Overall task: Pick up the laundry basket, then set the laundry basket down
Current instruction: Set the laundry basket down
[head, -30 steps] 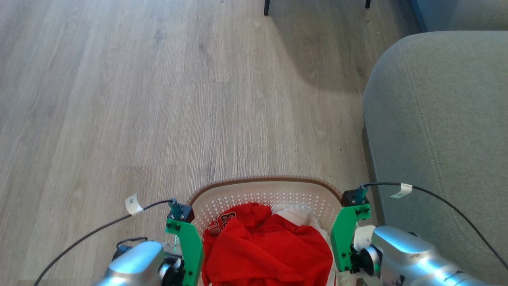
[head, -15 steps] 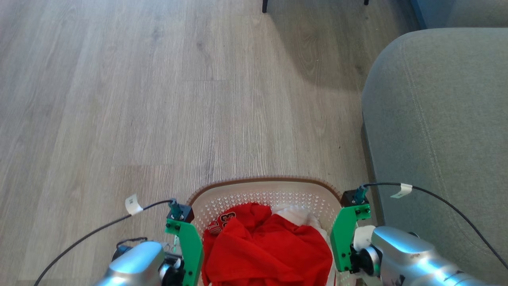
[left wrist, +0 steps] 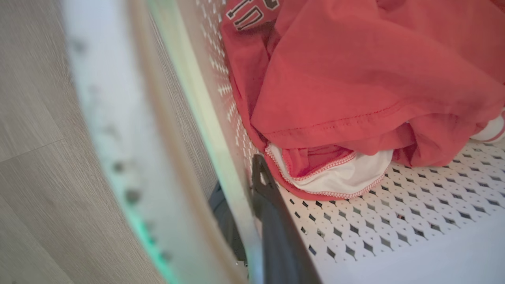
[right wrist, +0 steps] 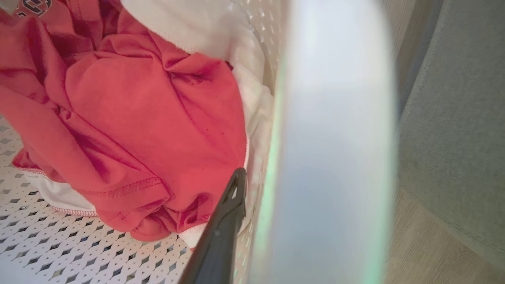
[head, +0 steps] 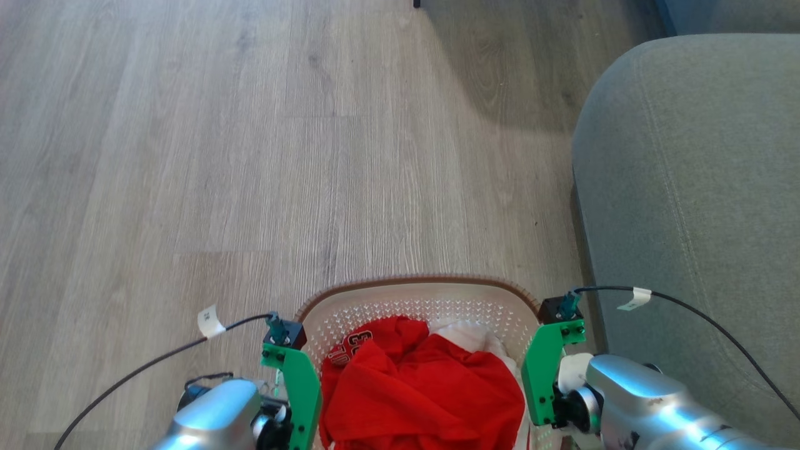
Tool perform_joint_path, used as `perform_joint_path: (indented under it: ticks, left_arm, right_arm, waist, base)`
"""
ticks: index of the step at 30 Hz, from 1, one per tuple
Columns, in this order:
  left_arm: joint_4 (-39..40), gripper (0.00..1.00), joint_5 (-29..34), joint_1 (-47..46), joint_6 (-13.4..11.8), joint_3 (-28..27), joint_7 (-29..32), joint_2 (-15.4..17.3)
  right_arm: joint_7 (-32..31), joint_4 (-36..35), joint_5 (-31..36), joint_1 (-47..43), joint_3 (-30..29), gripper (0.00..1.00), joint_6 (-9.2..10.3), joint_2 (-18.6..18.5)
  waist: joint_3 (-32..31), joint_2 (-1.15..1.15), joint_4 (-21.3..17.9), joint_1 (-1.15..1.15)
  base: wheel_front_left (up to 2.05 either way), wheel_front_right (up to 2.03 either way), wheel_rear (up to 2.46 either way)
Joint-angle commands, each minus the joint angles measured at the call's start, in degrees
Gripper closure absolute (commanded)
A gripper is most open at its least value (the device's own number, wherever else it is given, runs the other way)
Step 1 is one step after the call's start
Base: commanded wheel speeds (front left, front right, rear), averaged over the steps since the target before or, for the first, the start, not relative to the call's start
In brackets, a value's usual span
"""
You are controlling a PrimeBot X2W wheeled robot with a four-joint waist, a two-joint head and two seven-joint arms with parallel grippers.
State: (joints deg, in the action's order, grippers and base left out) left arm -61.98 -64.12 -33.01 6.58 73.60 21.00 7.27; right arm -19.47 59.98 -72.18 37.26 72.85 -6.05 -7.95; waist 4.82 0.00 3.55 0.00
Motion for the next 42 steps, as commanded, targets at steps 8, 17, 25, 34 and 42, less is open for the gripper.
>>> perform_joint_path:
  ticks: [8,17,25,34,42]
  left_arm:
    - [0.2,1.0,0.8,-5.2,0.9,-0.3,-2.6,-1.3]
    - [-1.2,1.0,1.1,-7.6,0.9,-0.3,-4.4,-2.7]
    - [-2.9,1.0,0.9,-11.9,0.9,-1.0,-8.2,-3.9]
    - [-5.2,1.0,1.9,-18.2,0.1,-1.3,-14.0,-4.3]
    - [-3.1,1.0,3.2,-23.1,-2.4,-1.0,-18.3,-4.4]
  right_arm:
    - [1.7,-3.8,0.5,2.9,0.5,1.0,-1.44,1.1]
    - [3.3,-4.4,1.2,5.1,0.5,1.0,-1.44,-0.4]
    - [9.1,-3.9,2.5,9.3,0.5,1.0,-1.44,-1.5]
    - [17.2,-1.1,4.1,14.7,0.0,1.0,-1.44,-1.6]
    - [22.1,1.2,3.2,18.9,-0.7,1.0,-1.44,-0.7]
  waist:
    - [3.4,0.0,-0.1,0.0]
    - [9.6,0.0,-0.6,0.0]
    - [18.5,0.0,-1.5,0.0]
    - [29.6,0.0,-1.7,0.0]
    - [38.1,0.0,-1.6,0.0]
  base:
    - [0.0,0.0,0.0]
    - [0.0,0.0,0.0]
    - [0.0,0.0,0.0]
    - [0.0,0.0,0.0]
    - [0.0,0.0,0.0]
